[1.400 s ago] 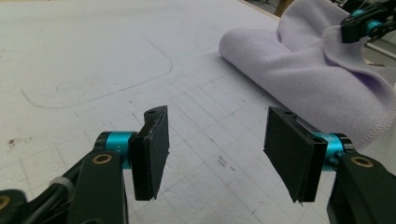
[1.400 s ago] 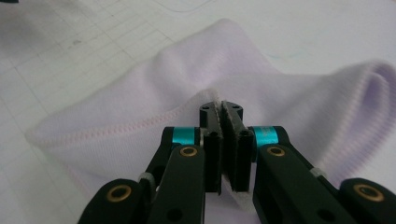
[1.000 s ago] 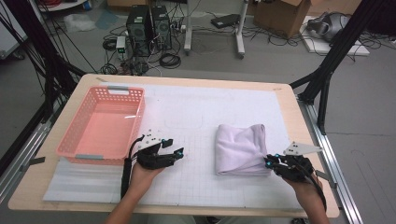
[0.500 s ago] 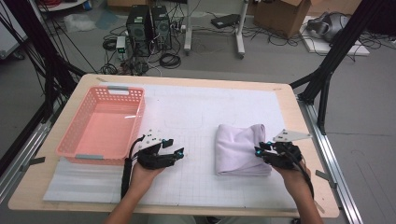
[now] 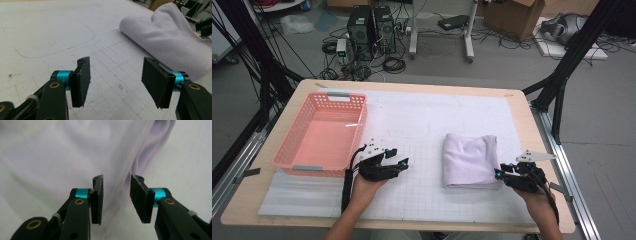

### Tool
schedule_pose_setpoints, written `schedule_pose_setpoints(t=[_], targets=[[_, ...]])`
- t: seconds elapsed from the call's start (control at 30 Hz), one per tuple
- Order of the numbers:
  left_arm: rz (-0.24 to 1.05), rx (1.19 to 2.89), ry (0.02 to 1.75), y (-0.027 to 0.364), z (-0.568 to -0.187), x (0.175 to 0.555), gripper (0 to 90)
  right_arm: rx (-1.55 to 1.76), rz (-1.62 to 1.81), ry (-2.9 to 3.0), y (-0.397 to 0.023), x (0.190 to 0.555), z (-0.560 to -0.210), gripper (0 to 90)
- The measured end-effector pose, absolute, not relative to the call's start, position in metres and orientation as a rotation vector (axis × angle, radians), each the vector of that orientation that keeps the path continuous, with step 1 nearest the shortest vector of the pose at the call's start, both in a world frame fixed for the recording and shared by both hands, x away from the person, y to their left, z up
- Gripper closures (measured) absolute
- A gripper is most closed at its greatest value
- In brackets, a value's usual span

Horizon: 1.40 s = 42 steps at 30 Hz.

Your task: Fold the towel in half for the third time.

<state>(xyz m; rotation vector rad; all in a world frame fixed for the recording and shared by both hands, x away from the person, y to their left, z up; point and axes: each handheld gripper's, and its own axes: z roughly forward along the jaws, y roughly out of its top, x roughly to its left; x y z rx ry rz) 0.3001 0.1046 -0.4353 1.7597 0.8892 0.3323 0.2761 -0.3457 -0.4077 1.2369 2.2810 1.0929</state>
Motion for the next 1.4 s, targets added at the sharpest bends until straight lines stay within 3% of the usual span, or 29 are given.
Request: schedule_pose_setpoints(t=[0.2, 0.3, 0.33, 0.37, 0.4, 0.47, 0.63, 0.77, 1.17, 1.23, 1.33, 1.4], targets=[[0.329, 1.759, 0.890, 0.105, -0.435, 0.300, 40.3, 1.222, 1.010, 2.155, -0.321, 0.311, -0.382, 55.2], [0.327, 1.756, 0.886, 0.105, -0.435, 0.300, 40.3, 1.332, 0.849, 2.125, -0.315, 0.335, -0.387, 54.7], [0.327, 1.754, 0.885, 0.105, -0.435, 0.300, 40.3, 1.371, 0.826, 2.135, -0.316, 0.341, -0.392, 57.9], [0.325, 1.756, 0.885, 0.105, -0.435, 0.300, 40.3, 1.390, 0.815, 2.162, -0.318, 0.347, -0.397, 67.8], [0.325, 1.756, 0.885, 0.105, -0.435, 0.300, 40.3, 1.391, 0.758, 2.200, -0.320, 0.349, -0.403, 85.1], [0.326, 1.756, 0.880, 0.105, -0.435, 0.300, 40.3, 1.423, 0.685, 2.205, -0.325, 0.349, -0.411, 85.3], [0.329, 1.758, 0.878, 0.105, -0.435, 0.301, 40.3, 1.455, 0.789, 2.118, -0.333, 0.341, -0.406, 66.1], [0.332, 1.753, 0.878, 0.105, -0.435, 0.301, 40.3, 1.374, 0.910, 2.059, -0.323, 0.339, -0.391, 56.2], [0.326, 1.757, 0.875, 0.105, -0.434, 0.301, 40.3, 1.196, 0.867, 2.330, -0.245, 0.395, -0.401, 53.8], [0.326, 1.759, 0.872, 0.104, -0.435, 0.301, 40.3, 1.233, 0.823, 2.386, -0.241, 0.404, -0.411, 57.8], [0.323, 1.759, 0.871, 0.103, -0.435, 0.301, 40.4, 1.282, 0.852, 2.421, -0.239, 0.411, -0.418, 77.4], [0.323, 1.757, 0.872, 0.103, -0.435, 0.301, 40.4, 1.228, 0.861, 2.409, -0.236, 0.410, -0.415, 82.8]])
